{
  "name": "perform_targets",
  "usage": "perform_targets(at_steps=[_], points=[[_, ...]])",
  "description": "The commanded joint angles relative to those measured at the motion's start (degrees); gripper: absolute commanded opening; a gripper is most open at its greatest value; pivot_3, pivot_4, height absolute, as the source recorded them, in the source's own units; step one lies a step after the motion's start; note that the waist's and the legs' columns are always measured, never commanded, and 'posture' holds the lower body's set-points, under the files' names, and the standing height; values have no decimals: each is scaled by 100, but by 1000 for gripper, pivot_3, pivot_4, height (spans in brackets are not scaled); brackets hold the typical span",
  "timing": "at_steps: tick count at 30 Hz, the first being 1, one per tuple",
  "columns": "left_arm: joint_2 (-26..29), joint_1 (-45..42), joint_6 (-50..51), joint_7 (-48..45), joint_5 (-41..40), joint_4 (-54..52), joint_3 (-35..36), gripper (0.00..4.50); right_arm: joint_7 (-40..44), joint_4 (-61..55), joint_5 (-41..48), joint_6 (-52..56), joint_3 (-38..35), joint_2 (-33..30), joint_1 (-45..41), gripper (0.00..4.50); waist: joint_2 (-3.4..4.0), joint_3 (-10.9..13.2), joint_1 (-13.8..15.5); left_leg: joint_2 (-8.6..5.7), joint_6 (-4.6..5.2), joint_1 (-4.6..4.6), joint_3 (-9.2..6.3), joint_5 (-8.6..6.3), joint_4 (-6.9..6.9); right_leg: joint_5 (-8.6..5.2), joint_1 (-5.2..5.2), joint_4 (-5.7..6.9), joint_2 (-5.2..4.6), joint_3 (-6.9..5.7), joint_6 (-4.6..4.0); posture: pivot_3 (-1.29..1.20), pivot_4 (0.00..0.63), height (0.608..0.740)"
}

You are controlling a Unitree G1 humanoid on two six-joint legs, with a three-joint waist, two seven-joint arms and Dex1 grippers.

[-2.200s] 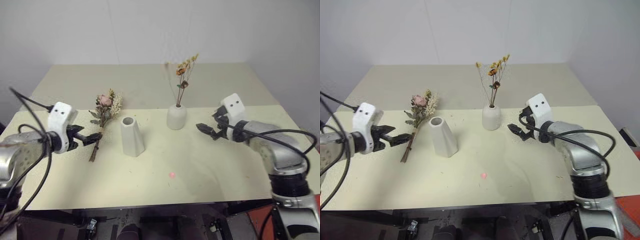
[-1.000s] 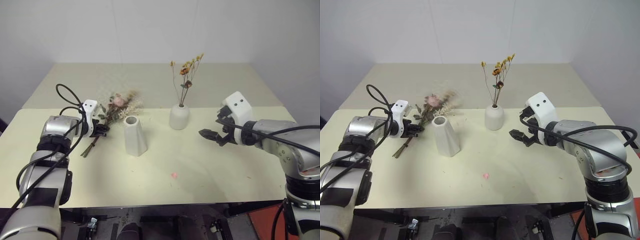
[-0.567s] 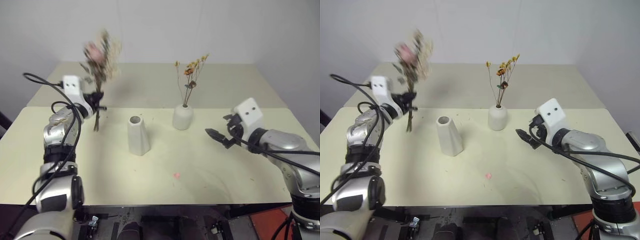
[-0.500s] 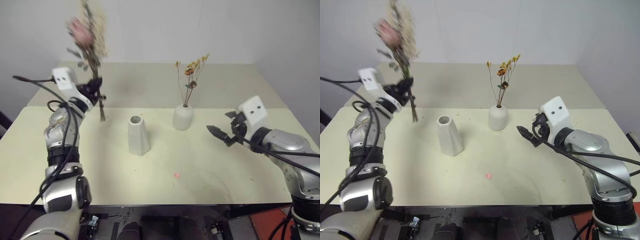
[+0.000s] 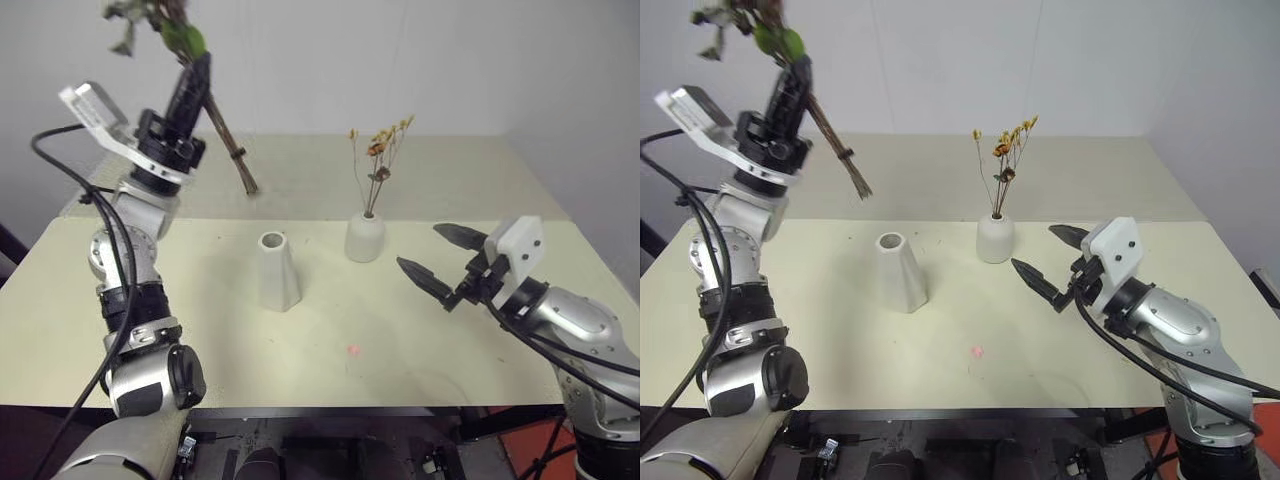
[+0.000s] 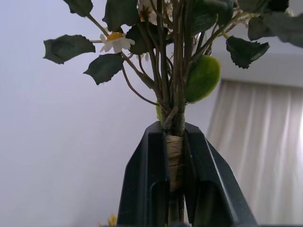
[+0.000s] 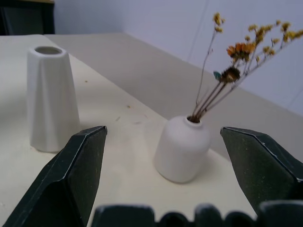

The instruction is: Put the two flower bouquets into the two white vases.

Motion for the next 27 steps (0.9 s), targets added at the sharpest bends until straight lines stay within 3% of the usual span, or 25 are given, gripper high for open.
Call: perform_targets(at_steps=[1,27], points=[[31,3,35,-148,27,-64,-153,124,-119,-252,-4,-214,-246,-31,63,4500,0,0,-5,0,0,-1,0,0,0,0,-2,-1,0,0,0,0,150,740],[56,547,281,-185,195,36,-339,124,-402,-294,-361,-306,-89,-51,295,4500,0,0,13,0,5,-6,0,-3,-8,0,-3,-21,0,1,-1,0,150,740]])
